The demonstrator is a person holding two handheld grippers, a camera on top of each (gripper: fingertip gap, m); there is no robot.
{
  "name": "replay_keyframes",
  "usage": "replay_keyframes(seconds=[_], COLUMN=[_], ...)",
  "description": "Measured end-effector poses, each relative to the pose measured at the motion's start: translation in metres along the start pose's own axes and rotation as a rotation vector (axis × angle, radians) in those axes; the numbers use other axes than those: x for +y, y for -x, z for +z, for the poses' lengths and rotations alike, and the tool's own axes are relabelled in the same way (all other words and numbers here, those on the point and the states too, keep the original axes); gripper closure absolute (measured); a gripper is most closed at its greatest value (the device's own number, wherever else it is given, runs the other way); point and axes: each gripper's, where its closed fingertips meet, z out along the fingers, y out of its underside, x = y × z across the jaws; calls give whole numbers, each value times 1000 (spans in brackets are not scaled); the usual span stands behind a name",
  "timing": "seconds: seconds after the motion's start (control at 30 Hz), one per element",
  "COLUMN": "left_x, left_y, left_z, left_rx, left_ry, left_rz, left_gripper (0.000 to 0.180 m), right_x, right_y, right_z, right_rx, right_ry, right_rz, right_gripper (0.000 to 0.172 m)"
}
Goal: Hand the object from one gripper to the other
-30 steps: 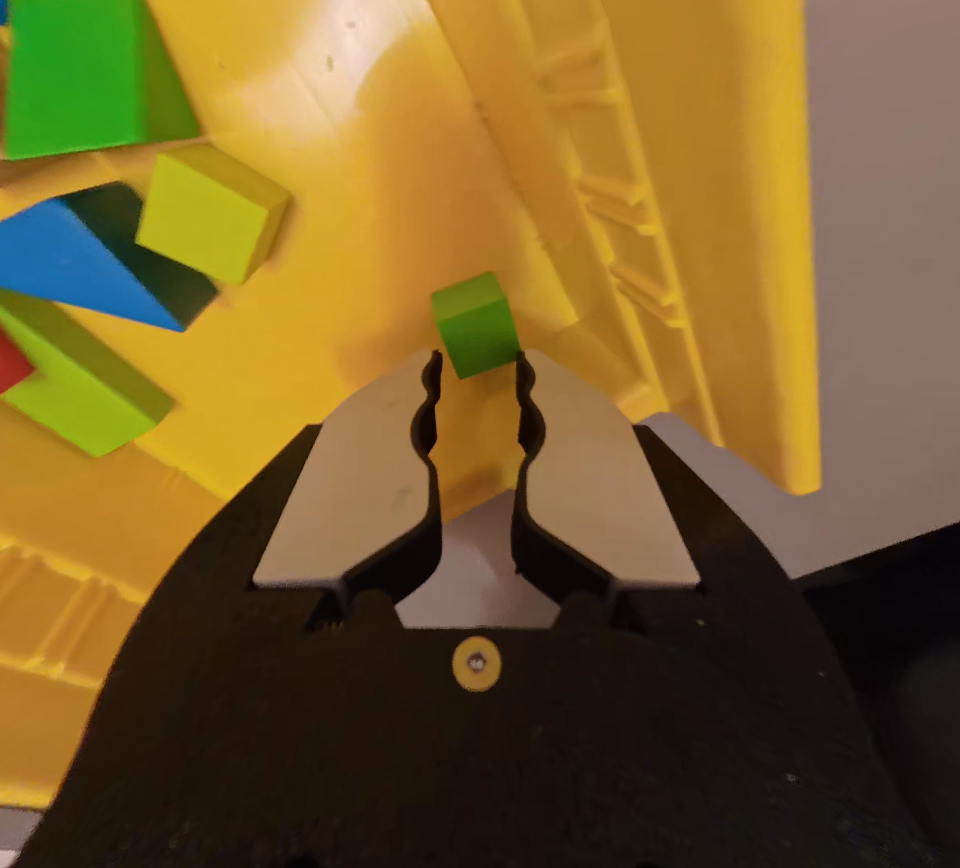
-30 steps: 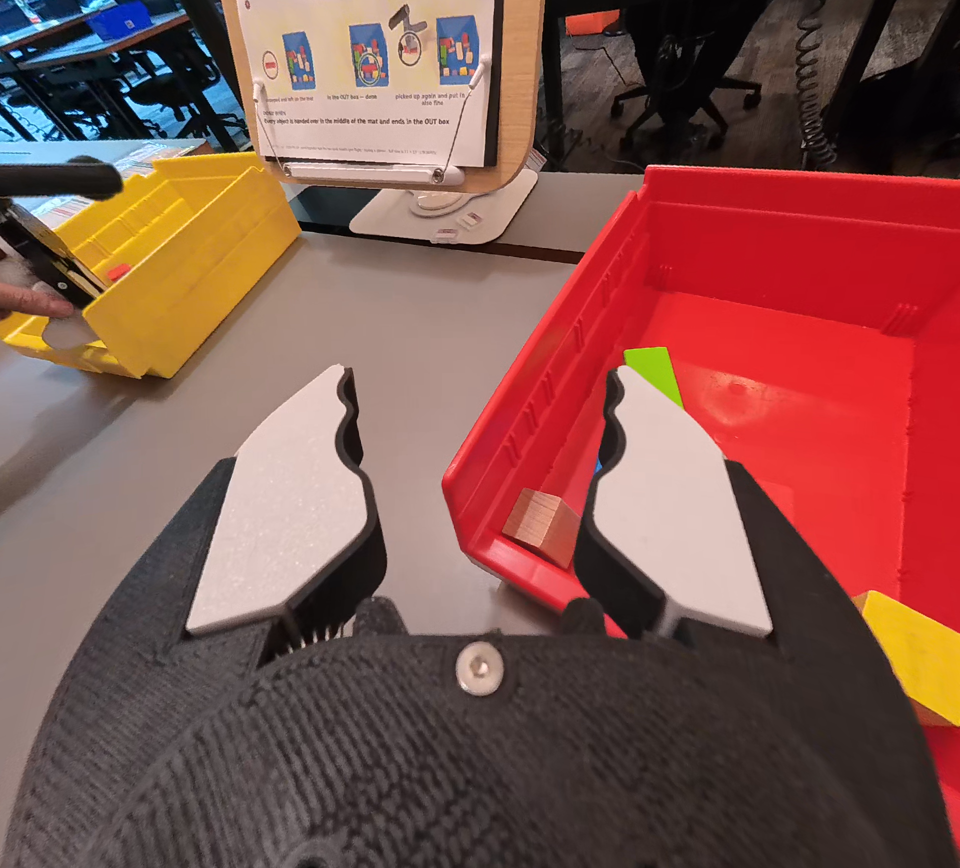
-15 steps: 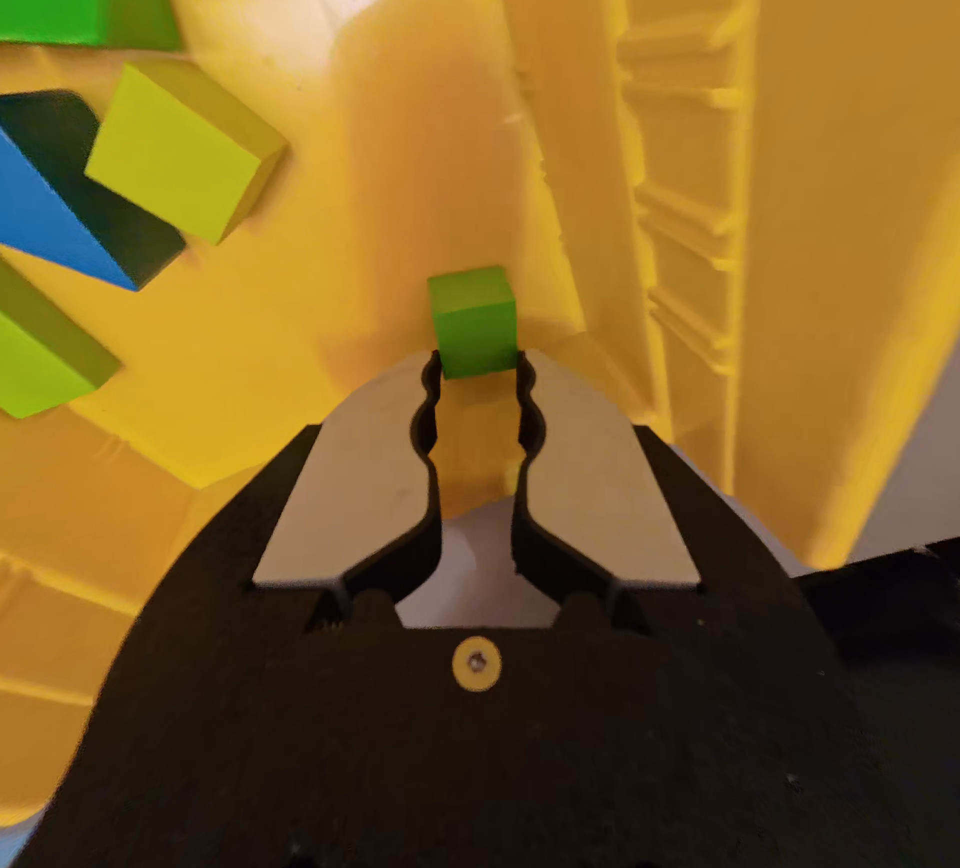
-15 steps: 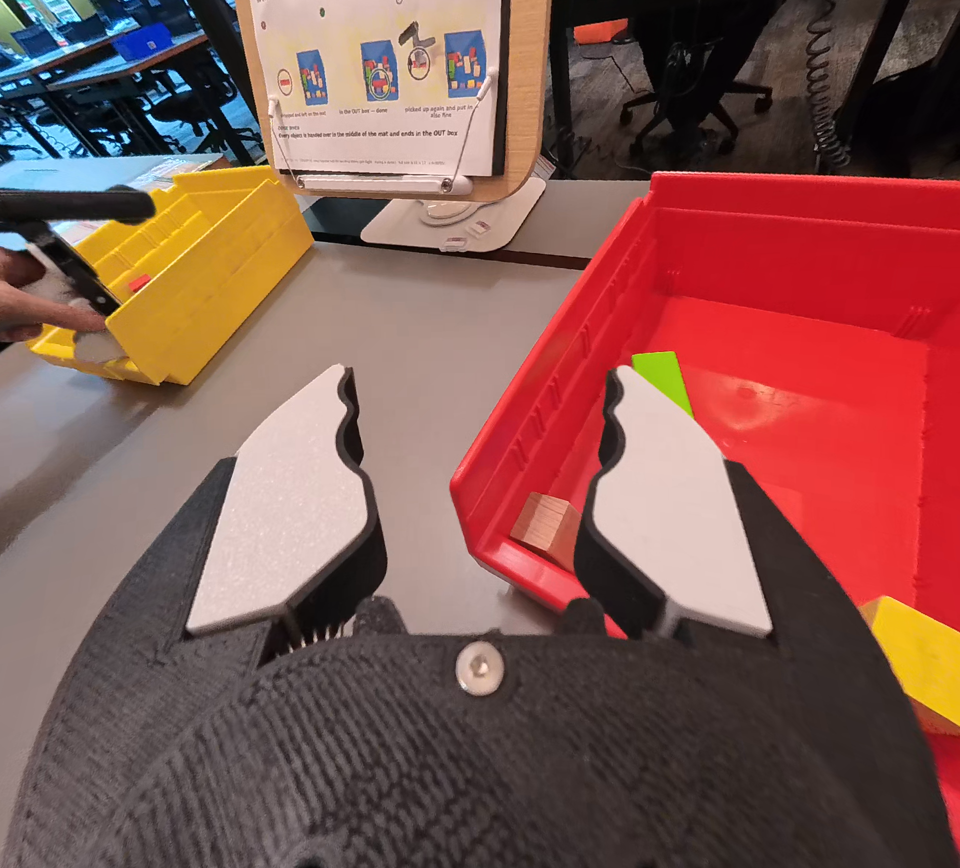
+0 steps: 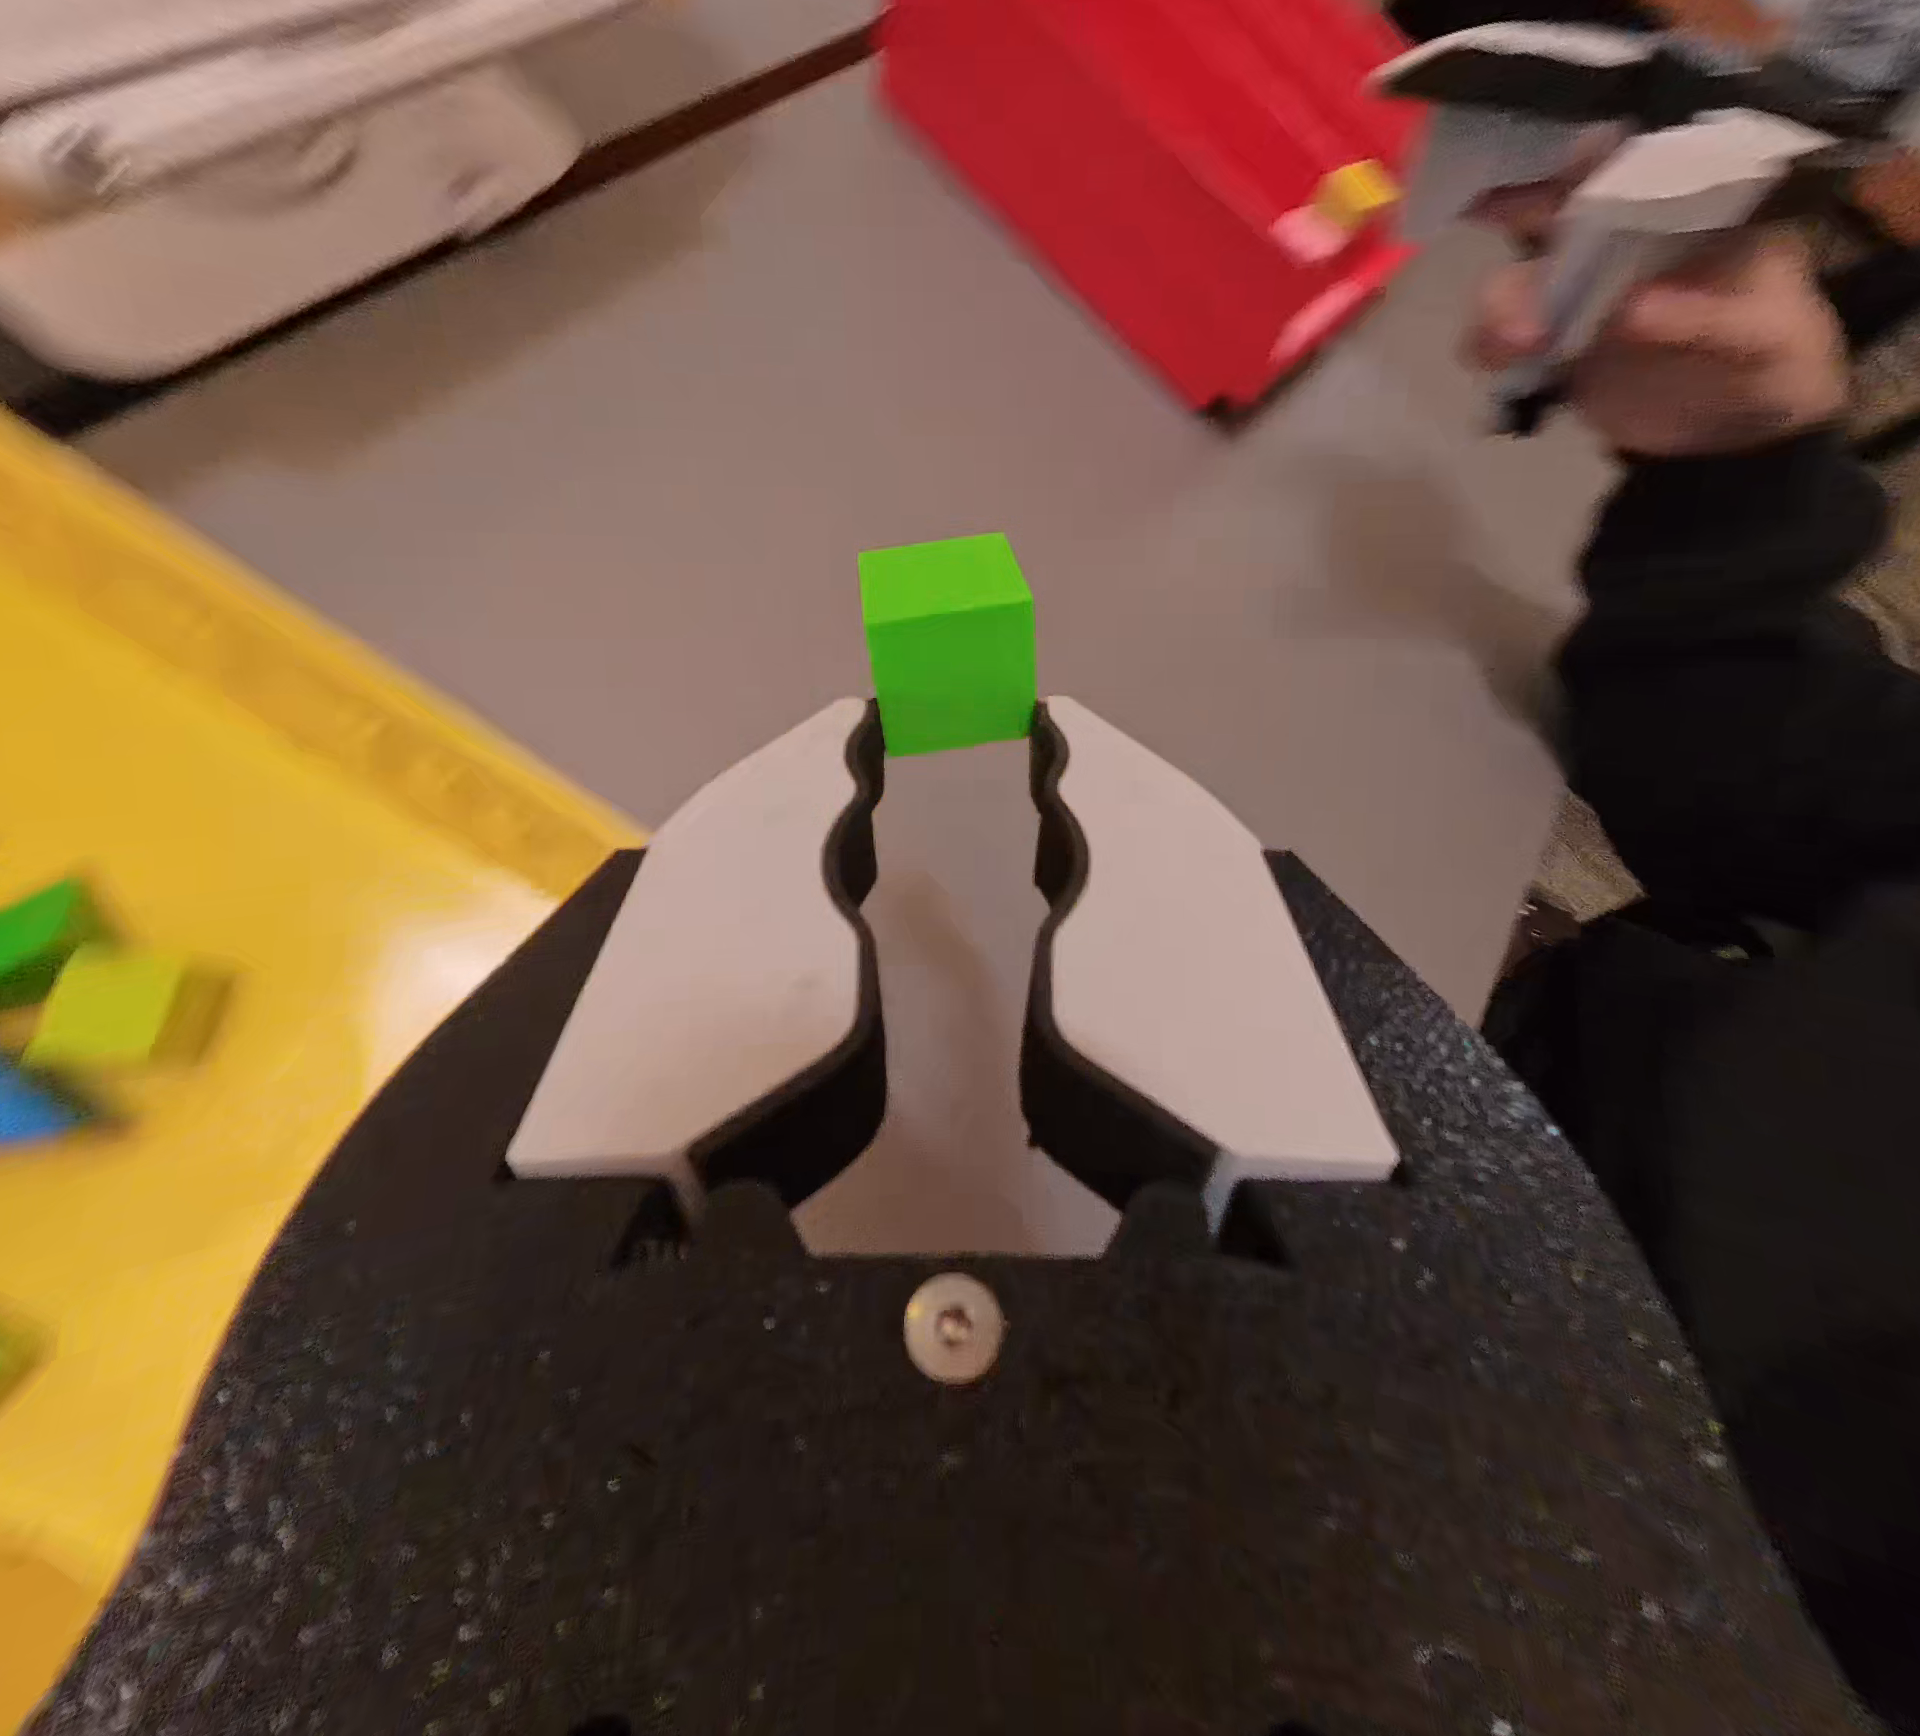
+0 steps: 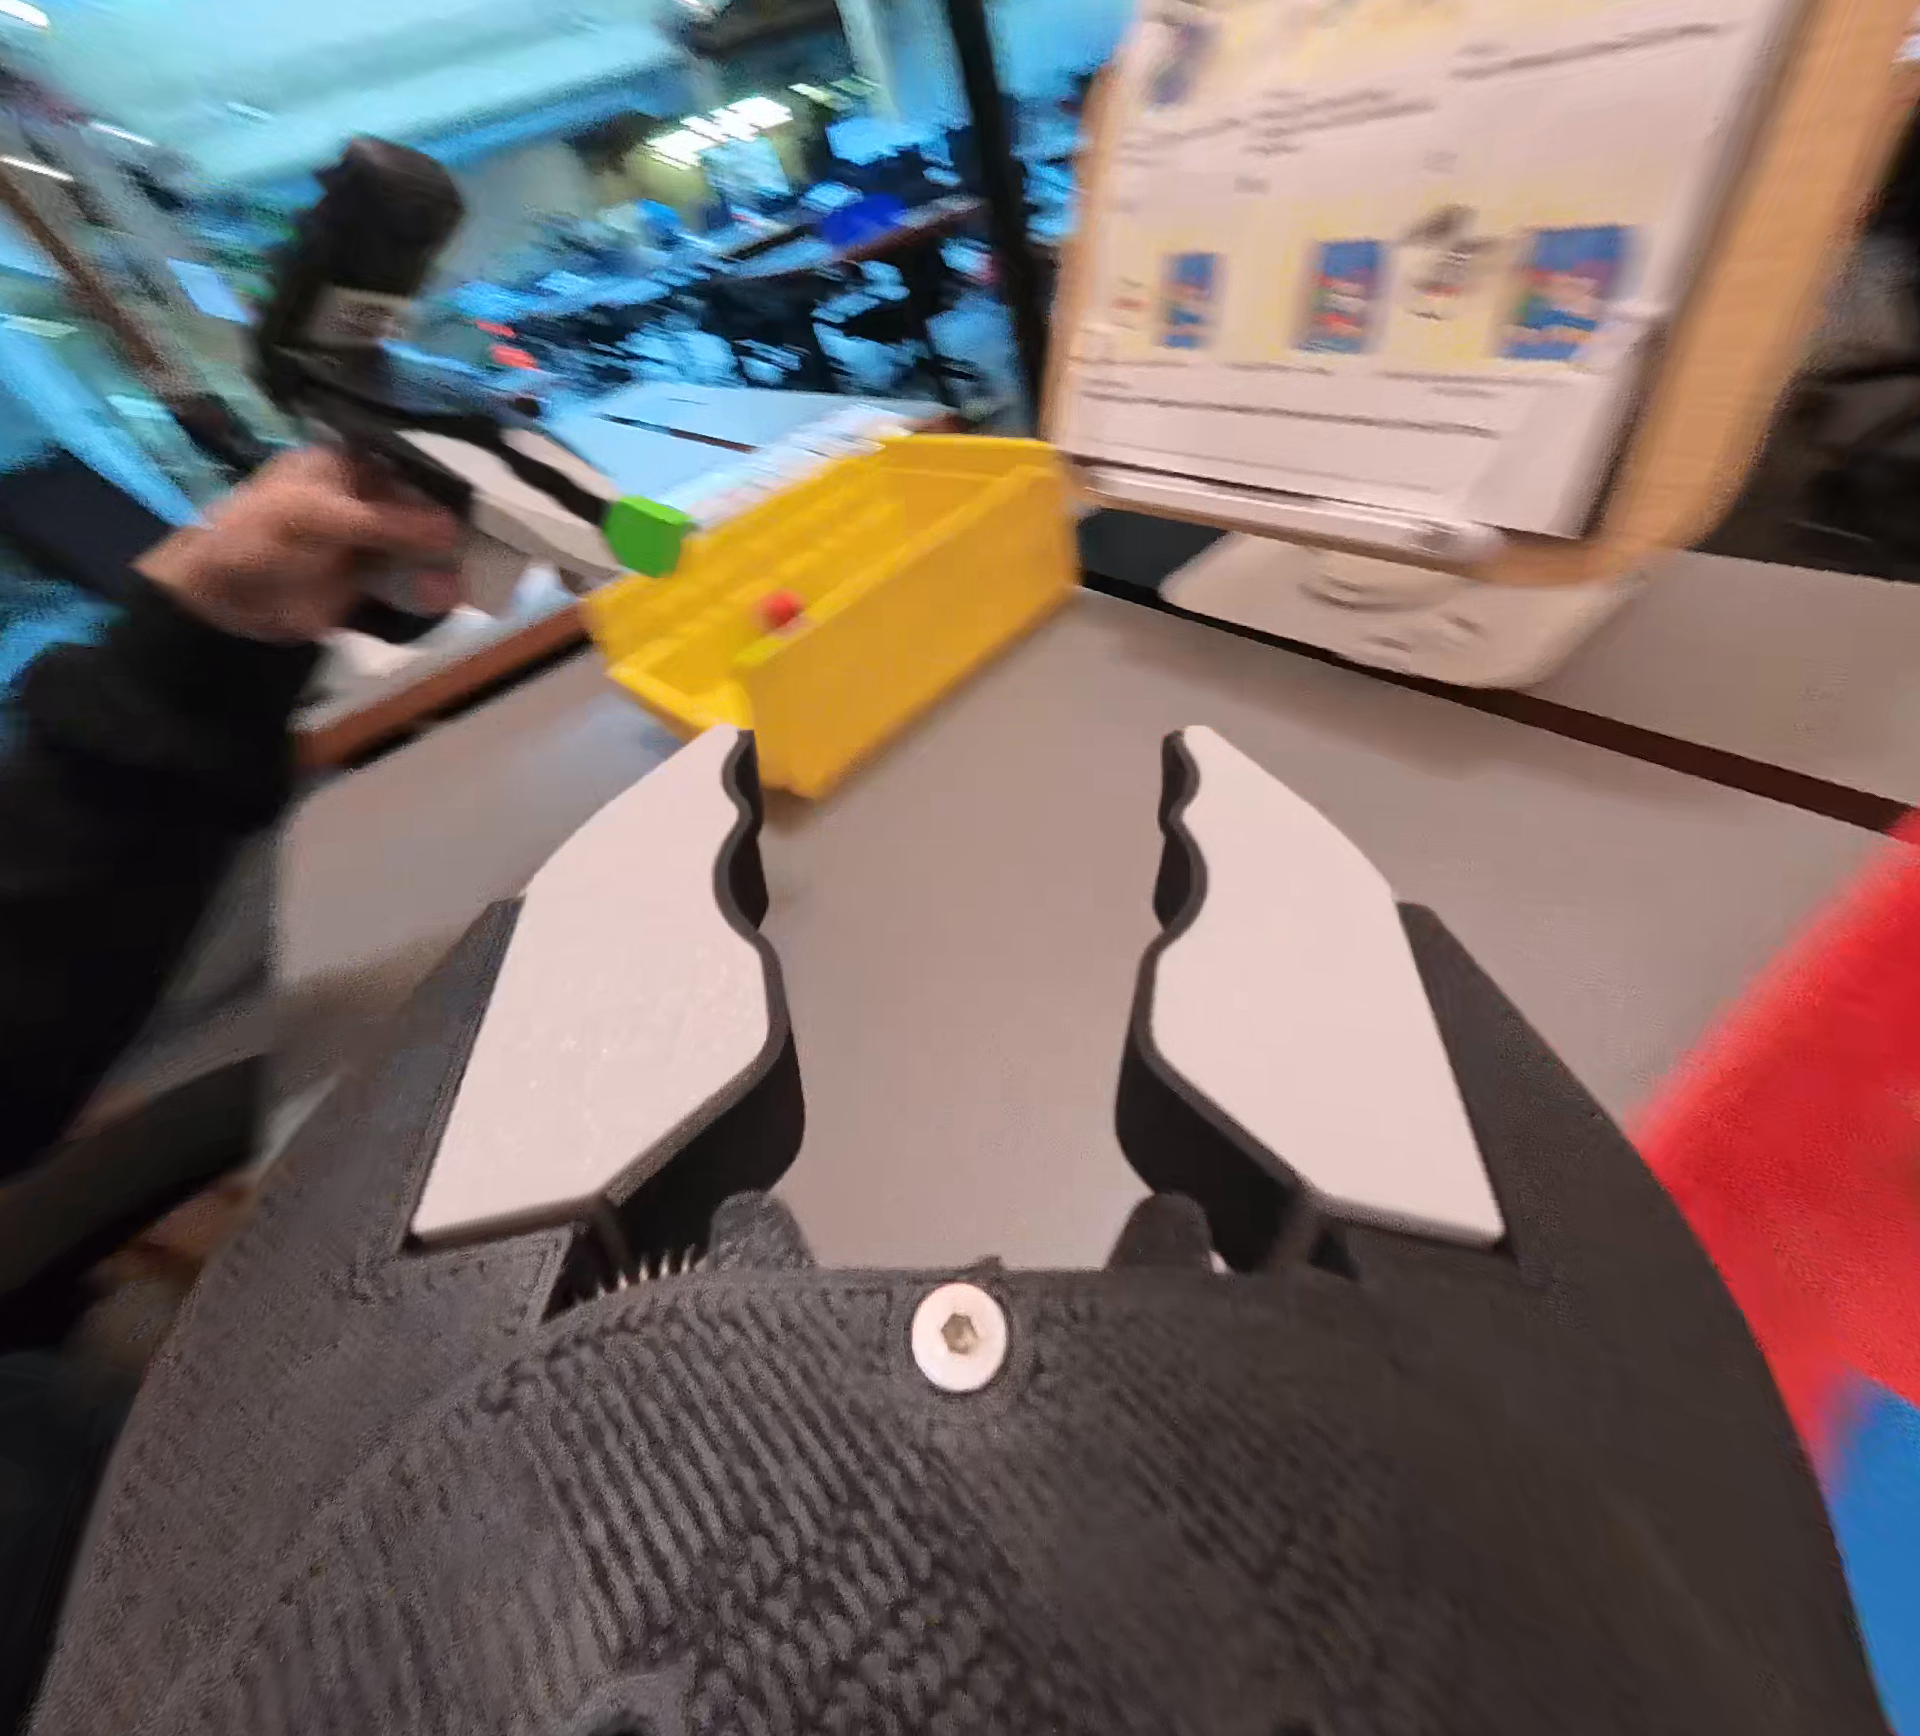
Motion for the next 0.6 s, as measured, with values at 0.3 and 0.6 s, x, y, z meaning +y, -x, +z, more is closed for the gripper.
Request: replay_keyframes(seconds=[0.3, 0.6], left_x=[-9, -6], left_y=[-137, -167], left_z=[20, 40], left_rx=[370, 466], left_ry=[-240, -222], left_rz=[366, 422], left_gripper=[154, 154], right_x=[-3, 16], right_y=[129, 153], right_z=[31, 35], right_rx=[-553, -638], right_ry=[-61, 16], right_rz=[39, -96], right_gripper=[104, 128])
